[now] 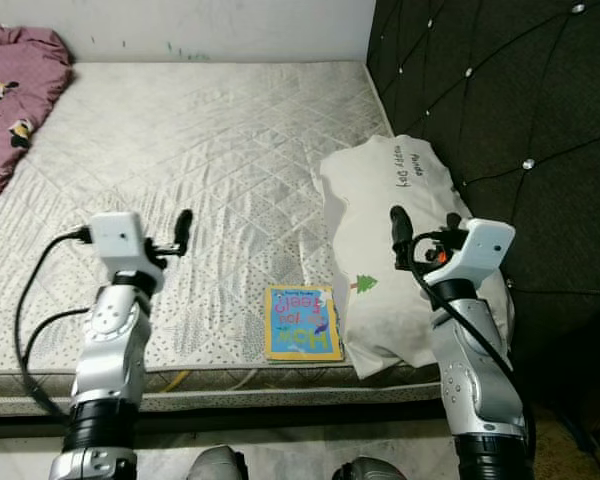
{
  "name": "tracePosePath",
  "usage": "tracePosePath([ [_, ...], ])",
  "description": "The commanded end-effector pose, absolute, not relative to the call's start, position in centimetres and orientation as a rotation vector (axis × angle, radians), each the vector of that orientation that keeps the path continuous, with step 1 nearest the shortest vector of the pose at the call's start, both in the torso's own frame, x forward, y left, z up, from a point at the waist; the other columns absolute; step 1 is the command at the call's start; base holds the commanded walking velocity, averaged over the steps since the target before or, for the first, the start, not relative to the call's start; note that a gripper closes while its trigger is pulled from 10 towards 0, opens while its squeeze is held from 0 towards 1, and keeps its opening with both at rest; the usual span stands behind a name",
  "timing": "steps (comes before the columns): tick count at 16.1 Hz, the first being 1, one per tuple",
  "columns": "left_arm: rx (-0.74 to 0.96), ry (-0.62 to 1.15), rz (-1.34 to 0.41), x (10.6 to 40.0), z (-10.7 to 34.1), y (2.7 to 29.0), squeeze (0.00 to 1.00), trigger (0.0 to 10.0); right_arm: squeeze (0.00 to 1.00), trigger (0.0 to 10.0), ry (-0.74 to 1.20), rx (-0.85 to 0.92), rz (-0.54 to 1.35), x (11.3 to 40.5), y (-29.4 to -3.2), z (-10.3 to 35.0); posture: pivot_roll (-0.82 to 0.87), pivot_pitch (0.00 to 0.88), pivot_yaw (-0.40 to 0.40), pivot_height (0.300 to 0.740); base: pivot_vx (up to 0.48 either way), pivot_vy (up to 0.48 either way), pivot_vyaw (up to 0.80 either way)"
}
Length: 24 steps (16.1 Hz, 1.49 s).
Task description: Clean up the room
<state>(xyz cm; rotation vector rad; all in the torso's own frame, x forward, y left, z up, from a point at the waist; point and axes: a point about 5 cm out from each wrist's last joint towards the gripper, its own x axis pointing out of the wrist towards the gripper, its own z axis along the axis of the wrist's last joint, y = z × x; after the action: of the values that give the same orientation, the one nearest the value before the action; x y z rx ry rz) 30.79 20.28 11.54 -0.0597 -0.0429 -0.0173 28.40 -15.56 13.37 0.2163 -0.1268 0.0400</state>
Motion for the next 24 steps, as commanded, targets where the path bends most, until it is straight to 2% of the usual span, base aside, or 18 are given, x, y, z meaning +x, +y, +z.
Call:
tracePosePath([
  [1,-0.049,-0.040,-0.024,31.1,11.9,20.4,0.00,10.0,0.00,10.0,-0.138,0.208,0.035,28.5,-15.5,13.6,-0.05,0.034,0.038,0.740,0.000,0.000,0.00],
  [5,-0.066,-0.003,-0.022,30.2,11.2,20.3,0.00,10.0,0.00,10.0,-0.112,0.226,0.008,27.9,-16.4,12.7,-0.02,0.042,0.021,0.740,0.000,0.000,0.00],
  [6,-0.089,0.024,-0.018,29.0,10.4,20.4,0.00,10.0,0.00,10.0,-0.100,0.221,0.006,27.6,-16.4,12.3,-0.01,0.045,0.019,0.740,0.000,0.000,0.00],
  [11,-0.089,0.059,-0.003,26.9,9.4,20.6,0.00,10.0,0.00,10.0,-0.036,0.182,0.027,27.5,-16.4,10.9,0.02,0.071,-0.035,0.740,0.000,0.288,0.00],
  [15,-0.111,0.051,0.011,26.3,9.8,20.1,0.00,10.0,0.00,10.0,-0.011,0.165,0.047,27.9,-16.1,10.5,0.04,0.112,-0.069,0.740,0.000,0.443,0.00],
  [20,-0.124,0.099,0.000,25.0,9.2,19.8,0.00,10.0,0.00,10.0,0.014,0.141,0.044,27.1,-16.6,9.9,0.03,0.148,-0.068,0.740,0.000,0.480,0.00],
  [24,-0.150,0.092,0.022,25.5,9.1,19.6,0.00,10.0,0.00,10.0,0.026,0.122,0.035,26.6,-17.1,9.6,0.00,0.146,-0.070,0.740,0.000,0.480,0.00],
])
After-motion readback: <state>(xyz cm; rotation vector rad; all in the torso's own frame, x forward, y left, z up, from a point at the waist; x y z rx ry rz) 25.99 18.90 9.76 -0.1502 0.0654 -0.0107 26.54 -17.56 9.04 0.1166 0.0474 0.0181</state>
